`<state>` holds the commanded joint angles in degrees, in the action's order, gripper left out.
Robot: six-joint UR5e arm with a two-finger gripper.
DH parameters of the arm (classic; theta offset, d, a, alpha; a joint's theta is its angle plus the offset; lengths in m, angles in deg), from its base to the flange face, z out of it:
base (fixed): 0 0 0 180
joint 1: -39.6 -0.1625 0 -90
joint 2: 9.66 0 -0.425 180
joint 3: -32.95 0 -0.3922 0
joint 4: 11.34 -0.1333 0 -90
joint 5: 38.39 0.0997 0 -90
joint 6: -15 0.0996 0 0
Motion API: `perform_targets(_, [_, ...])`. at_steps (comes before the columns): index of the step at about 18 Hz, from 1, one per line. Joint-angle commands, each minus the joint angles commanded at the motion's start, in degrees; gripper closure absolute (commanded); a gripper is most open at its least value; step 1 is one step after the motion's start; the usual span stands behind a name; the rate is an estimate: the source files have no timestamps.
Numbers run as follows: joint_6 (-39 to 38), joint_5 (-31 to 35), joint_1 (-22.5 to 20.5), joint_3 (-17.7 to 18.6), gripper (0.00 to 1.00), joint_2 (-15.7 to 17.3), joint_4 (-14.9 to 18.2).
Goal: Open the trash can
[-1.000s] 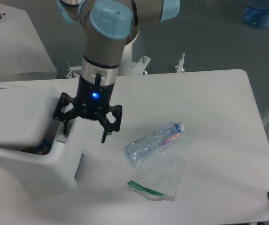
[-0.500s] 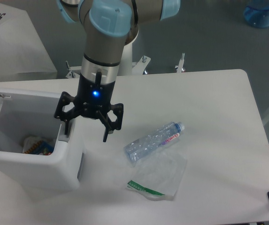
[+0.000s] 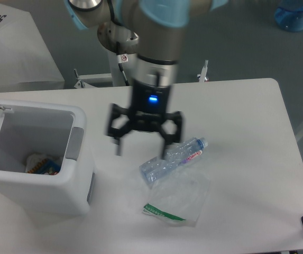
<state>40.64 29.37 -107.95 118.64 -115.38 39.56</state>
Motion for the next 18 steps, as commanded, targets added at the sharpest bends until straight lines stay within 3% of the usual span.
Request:
perform_targets(5, [7.4, 1.1, -4.0, -5.3, 0.00, -9.3, -1.2])
perform_targets(9, [12.8, 8.0, -5.0, -10.5, 0.00, -16.1, -1.1])
perform_targets(12, [23.7, 9.8, -5.4, -11.2, 0.00, -17.7, -1.1])
perform_targets(15, [37.7, 10.4, -7.9, -9.2, 0.00, -18.2, -0.8])
perform_targets(18, [42.6, 15.9, -9.0, -8.8, 0.00, -19.5, -1.1])
